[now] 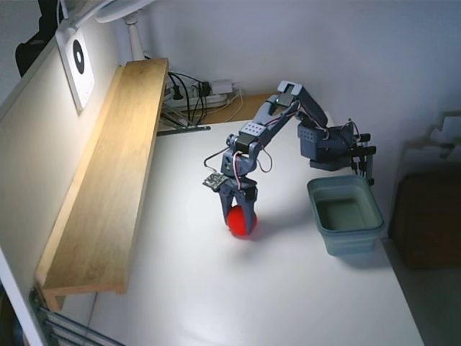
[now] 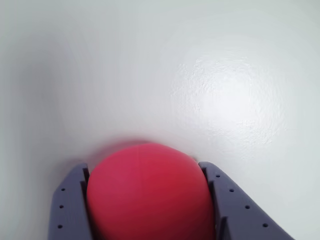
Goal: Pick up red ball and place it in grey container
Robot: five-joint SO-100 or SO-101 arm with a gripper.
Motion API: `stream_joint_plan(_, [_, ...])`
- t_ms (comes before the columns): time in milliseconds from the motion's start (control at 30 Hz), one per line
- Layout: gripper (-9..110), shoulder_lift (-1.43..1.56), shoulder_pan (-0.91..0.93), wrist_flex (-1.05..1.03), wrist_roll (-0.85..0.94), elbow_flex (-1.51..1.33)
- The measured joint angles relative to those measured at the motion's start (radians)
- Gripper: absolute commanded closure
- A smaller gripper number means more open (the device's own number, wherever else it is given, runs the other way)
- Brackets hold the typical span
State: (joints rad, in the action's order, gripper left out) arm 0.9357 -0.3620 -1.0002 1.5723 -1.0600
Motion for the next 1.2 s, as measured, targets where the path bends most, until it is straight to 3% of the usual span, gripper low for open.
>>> stream_joint_plan(533, [78,0.301,0.000,0.127,0.000,-0.430])
stream_joint_plan(800, [78,0.313,0.000,0.103,0.000,-0.428])
stream_joint_plan(1200, [78,0.311,0.000,-0.163,0.000,-0.164])
